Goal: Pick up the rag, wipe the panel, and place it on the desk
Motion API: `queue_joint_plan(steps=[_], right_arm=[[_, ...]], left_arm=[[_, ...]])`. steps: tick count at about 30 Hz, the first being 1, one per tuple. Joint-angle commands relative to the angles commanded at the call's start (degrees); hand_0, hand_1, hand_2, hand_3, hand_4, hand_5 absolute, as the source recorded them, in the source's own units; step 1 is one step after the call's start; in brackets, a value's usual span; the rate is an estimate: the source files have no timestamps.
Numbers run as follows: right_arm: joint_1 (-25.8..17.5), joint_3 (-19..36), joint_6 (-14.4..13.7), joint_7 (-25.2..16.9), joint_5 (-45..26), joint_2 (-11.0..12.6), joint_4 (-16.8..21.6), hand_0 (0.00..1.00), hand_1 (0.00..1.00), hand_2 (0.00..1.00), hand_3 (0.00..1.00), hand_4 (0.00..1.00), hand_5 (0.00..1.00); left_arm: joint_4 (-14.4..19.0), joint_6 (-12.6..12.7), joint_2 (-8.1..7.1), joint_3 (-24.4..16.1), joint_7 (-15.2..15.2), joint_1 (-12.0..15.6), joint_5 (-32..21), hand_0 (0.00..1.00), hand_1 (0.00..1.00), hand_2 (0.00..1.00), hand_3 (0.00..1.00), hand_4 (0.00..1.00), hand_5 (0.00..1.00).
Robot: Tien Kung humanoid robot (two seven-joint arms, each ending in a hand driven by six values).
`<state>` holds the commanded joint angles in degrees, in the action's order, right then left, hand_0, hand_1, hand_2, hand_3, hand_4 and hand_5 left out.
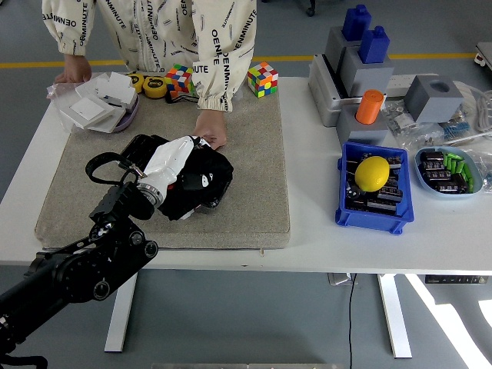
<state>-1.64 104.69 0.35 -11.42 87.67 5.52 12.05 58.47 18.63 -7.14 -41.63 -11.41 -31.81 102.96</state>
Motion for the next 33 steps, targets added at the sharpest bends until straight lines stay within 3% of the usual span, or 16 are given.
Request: queue_joint_plan(steps=[13, 20, 33], right_arm=[[0.0, 0.18, 0.0, -0.02, 0.08, 0.02, -0.01, 0.513, 0.554, 0.491, 0.52, 0.848, 0.349], [0.04, 0.39, 0.01, -0.01, 0.15, 0.04, -0.02, 0.513, 0.553, 0.491, 0.52, 0.848, 0.349], [0.1, 0.4, 0.03, -0.03, -0.09, 0.03, 0.03, 0.513, 0.554, 0.491, 0.519, 0.848, 0.349]], left_arm=[[1.65, 0.42, 1.09, 0.47, 0.37, -0.84, -0.18, 0.186, 0.276, 0.399, 0.564, 0.685, 0.002], [-2.05, 0.6, 1.13, -1.9, 0.61, -1.11, 1.27, 0.186, 0.276, 0.4, 0.564, 0.685, 0.002], [-9.68, 0.98, 0.91, -11.04, 1.28, -2.29, 5.73, 0.186, 0.276, 0.399, 0.564, 0.685, 0.002]])
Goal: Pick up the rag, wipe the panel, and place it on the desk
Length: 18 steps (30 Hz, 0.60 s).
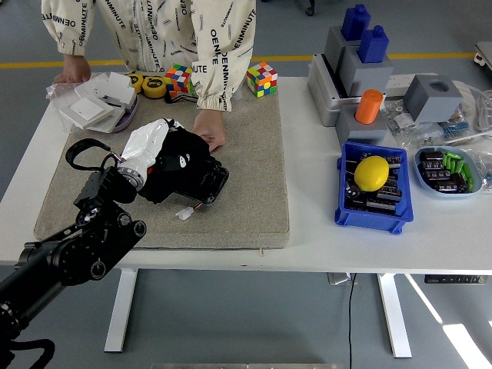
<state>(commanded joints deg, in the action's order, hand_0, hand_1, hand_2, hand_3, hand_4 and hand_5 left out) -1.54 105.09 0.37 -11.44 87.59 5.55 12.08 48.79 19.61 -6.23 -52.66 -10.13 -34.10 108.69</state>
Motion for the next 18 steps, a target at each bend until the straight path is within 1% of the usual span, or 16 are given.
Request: queue_joint_plan(steps=[6, 10, 16, 18], right_arm=[[-0.02, 0.02, 0.0, 0.0, 0.01, 0.05, -0.01, 0.514, 0.553, 0.491, 0.519, 0.847, 0.347], [-0.02, -0.08, 0.01, 0.0, -0.03, 0.05, 0.0, 0.517, 0.552, 0.491, 0.519, 0.847, 0.345], [0.0, 0.16, 0.0, -0.01, 0.08, 0.0, 0.0, 0.516, 0.552, 0.49, 0.519, 0.846, 0.345], [-0.02, 0.05, 0.0, -0.04, -0.1, 0.0, 0.07, 0.516, 0.552, 0.49, 0.519, 0.846, 0.345]], left_arm=[[-4.86, 0.4, 0.16, -5.66, 0.34, -1.22, 3.27, 0.186, 0.274, 0.4, 0.564, 0.686, 0.002], [-7.35, 0.8, 0.13, -8.67, 0.55, -1.51, 4.88, 0.186, 0.274, 0.4, 0.564, 0.686, 0.002], [-10.31, 1.88, 0.07, -13.82, 1.16, -1.65, 8.29, 0.186, 0.274, 0.4, 0.564, 0.686, 0.002], [-10.59, 2.56, -0.13, -16.0, 1.51, -1.38, 8.88, 0.186, 0.274, 0.4, 0.564, 0.686, 0.002]])
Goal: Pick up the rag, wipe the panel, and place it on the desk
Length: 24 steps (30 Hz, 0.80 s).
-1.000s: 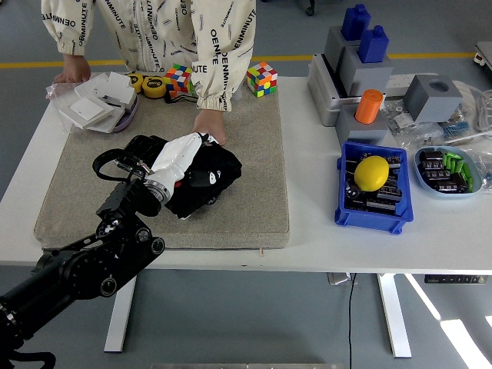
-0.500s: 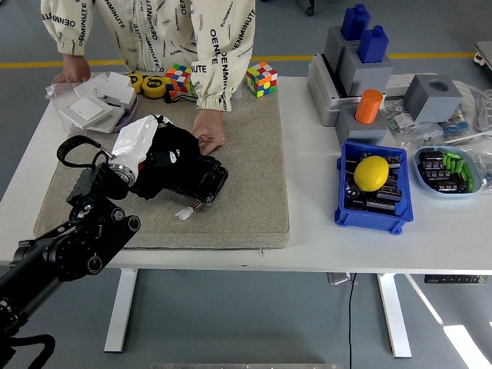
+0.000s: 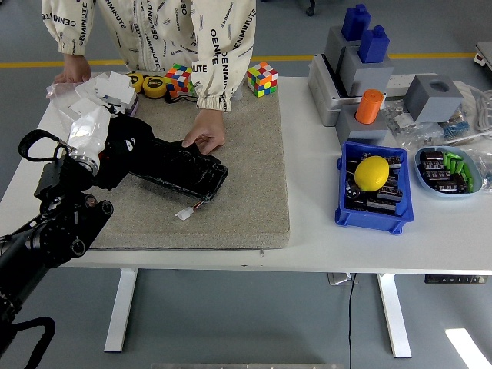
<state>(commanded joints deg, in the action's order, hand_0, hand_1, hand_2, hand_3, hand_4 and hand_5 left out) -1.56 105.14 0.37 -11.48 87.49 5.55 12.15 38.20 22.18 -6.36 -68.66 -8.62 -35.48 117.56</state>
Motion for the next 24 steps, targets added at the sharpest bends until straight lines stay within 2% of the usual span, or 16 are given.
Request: queue_joint_plan(steps=[8, 12, 14, 15, 20, 21, 24], right_arm=[[-0.09, -0.09, 0.0, 0.0, 0.08, 0.02, 0.01, 0.514, 0.556, 0.49, 0.519, 0.846, 0.345], [-0.02, -0.2, 0.01, -0.01, 0.03, 0.01, 0.06, 0.513, 0.553, 0.49, 0.519, 0.845, 0.344], [-0.08, -0.03, 0.0, -0.01, 0.15, -0.05, 0.03, 0.513, 0.553, 0.49, 0.519, 0.845, 0.344], [-0.11, 0.04, 0.0, -0.01, 0.21, -0.06, 0.02, 0.514, 0.553, 0.49, 0.519, 0.845, 0.343], [-0.13, 0.13, 0.0, -0.01, 0.29, -0.09, 0.01, 0.514, 0.553, 0.49, 0.519, 0.845, 0.343], [-0.09, 0.0, 0.01, -0.01, 0.19, -0.07, 0.04, 0.51, 0.553, 0.49, 0.519, 0.845, 0.343], [-0.05, -0.35, 0.01, -0.03, -0.16, -0.07, 0.15, 0.51, 0.553, 0.49, 0.519, 0.845, 0.343]], left_arm=[[1.1, 1.08, -0.92, -7.45, 0.42, 1.07, 2.1, 0.186, 0.274, 0.399, 0.564, 0.689, 0.002], [1.14, 1.06, -1.57, -11.08, 0.48, 2.62, 2.43, 0.186, 0.274, 0.4, 0.564, 0.688, 0.002], [0.78, 0.9, -1.84, -11.68, 0.56, 3.28, 1.99, 0.186, 0.274, 0.4, 0.564, 0.688, 0.002], [0.63, 0.83, -1.92, -11.76, 0.6, 3.48, 1.77, 0.241, 0.449, 0.49, 0.571, 0.715, 0.002], [-0.47, -0.52, -1.86, -12.21, 0.89, 4.35, -0.01, 0.241, 0.449, 0.49, 0.571, 0.715, 0.002], [-0.51, -0.83, -1.84, -12.31, 0.76, 4.5, -0.1, 0.421, 0.602, 0.579, 0.595, 0.848, 0.035], [-0.3, -1.81, -1.85, -12.0, 0.4, 4.96, -1.2, 0.421, 0.602, 0.579, 0.595, 0.848, 0.035]])
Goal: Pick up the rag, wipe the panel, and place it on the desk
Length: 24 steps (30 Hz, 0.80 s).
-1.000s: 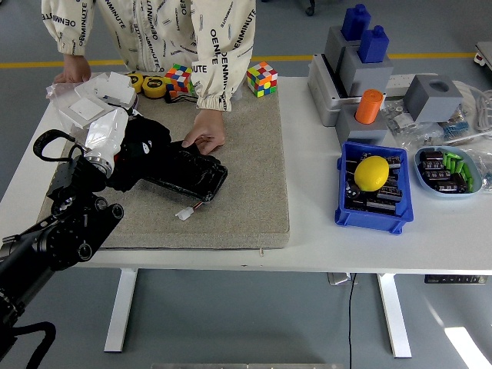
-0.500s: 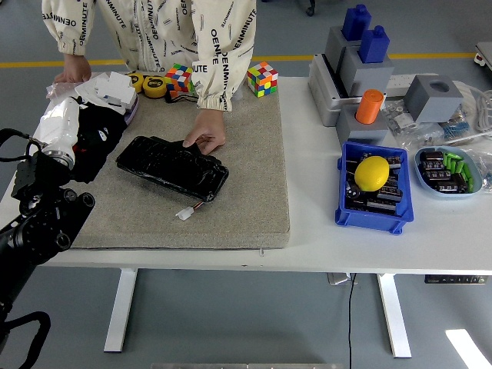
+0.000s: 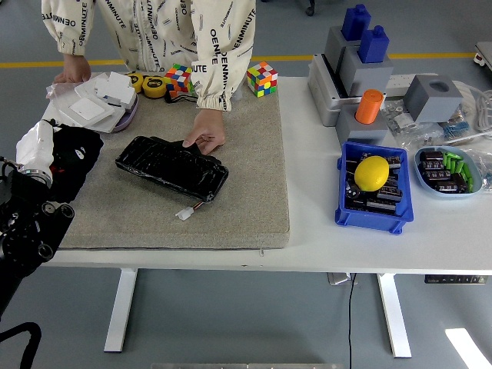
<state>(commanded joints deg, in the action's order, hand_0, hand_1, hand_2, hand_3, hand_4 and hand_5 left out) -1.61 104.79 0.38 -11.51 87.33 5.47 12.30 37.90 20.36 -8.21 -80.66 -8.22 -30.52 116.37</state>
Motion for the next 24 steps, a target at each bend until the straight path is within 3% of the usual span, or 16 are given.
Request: queue_joint_plan(steps=[2, 3, 8, 9, 10, 14, 16, 19, 20, 21, 24], right_arm=[[-0.05, -0.16, 0.02, 0.02, -0.11, -0.02, 0.04, 0.51, 0.553, 0.49, 0.519, 0.845, 0.343], [-0.07, -0.15, 0.02, 0.02, -0.08, -0.03, 0.04, 0.512, 0.553, 0.49, 0.519, 0.845, 0.343], [-0.03, -0.02, 0.02, 0.05, 0.05, -0.03, 0.01, 0.512, 0.553, 0.49, 0.519, 0.845, 0.343], [-0.02, -0.08, 0.02, 0.03, -0.04, -0.02, 0.05, 0.512, 0.553, 0.49, 0.519, 0.845, 0.343], [-0.01, 0.0, 0.01, 0.03, 0.01, -0.03, 0.05, 0.512, 0.553, 0.49, 0.519, 0.845, 0.343], [-0.06, 0.09, 0.02, 0.04, 0.15, -0.04, 0.02, 0.512, 0.553, 0.49, 0.519, 0.845, 0.343], [-0.06, 0.0, 0.03, 0.05, 0.19, -0.04, 0.01, 0.511, 0.552, 0.49, 0.52, 0.845, 0.343], [-0.06, -0.15, 0.02, 0.04, 0.16, -0.07, 0.01, 0.511, 0.552, 0.49, 0.52, 0.845, 0.343], [-0.07, -0.18, 0.02, 0.04, 0.2, -0.07, 0.0, 0.511, 0.552, 0.49, 0.52, 0.845, 0.343], [-0.1, -0.21, 0.01, 0.04, 0.22, -0.07, -0.01, 0.51, 0.553, 0.49, 0.519, 0.845, 0.343], [-0.07, -0.22, 0.01, 0.06, 0.41, -0.06, -0.09, 0.51, 0.553, 0.49, 0.519, 0.845, 0.343]], left_arm=[[0.37, -0.73, 0.16, 0.06, -0.7, 0.25, 0.06, 0.421, 0.602, 0.579, 0.595, 0.848, 0.035], [0.53, -1.01, 0.22, 0.02, -1.04, 0.35, 0.11, 0.643, 0.783, 0.811, 0.827, 0.941, 0.149], [1.43, -4.49, 0.32, -0.95, -3.66, 0.38, 2.04, 0.643, 0.783, 0.811, 0.827, 0.941, 0.149], [1.81, -5.01, 0.26, -1.23, -3.86, 0.46, 2.29, 0.724, 0.868, 0.941, 0.96, 0.996, 0.228], [2.33, -5.64, 0.21, -1.5, -4.09, 0.56, 2.57, 0.724, 0.868, 0.941, 0.96, 0.996, 0.228], [7.04, -8.51, -0.1, -2.75, -5.84, 1.92, 0.76, 0.724, 0.868, 0.941, 0.96, 0.996, 0.228], [9.86, -8.87, -0.28, -3.4, -6.18, 2.92, -1.24, 0.756, 0.909, 0.983, 0.998, 0.998, 0.281], [15.58, -7.4, -0.4, -4.95, -4.4, 4.87, -6.17, 0.756, 0.909, 0.983, 0.998, 0.998, 0.281], [17.23, -5.74, -0.28, -5.63, -2.43, 5.62, -8.2, 0.756, 0.909, 0.983, 0.998, 0.998, 0.281], [18.71, -3.84, -0.12, -6.17, 0.11, 6.24, -10.81, 0.488, 0.683, 0.71, 0.752, 0.982, 0.263], [21.11, 0.85, 0.6, -7.7, 6.81, 7.67, -17.72, 0.488, 0.683, 0.71, 0.752, 0.982, 0.263]])
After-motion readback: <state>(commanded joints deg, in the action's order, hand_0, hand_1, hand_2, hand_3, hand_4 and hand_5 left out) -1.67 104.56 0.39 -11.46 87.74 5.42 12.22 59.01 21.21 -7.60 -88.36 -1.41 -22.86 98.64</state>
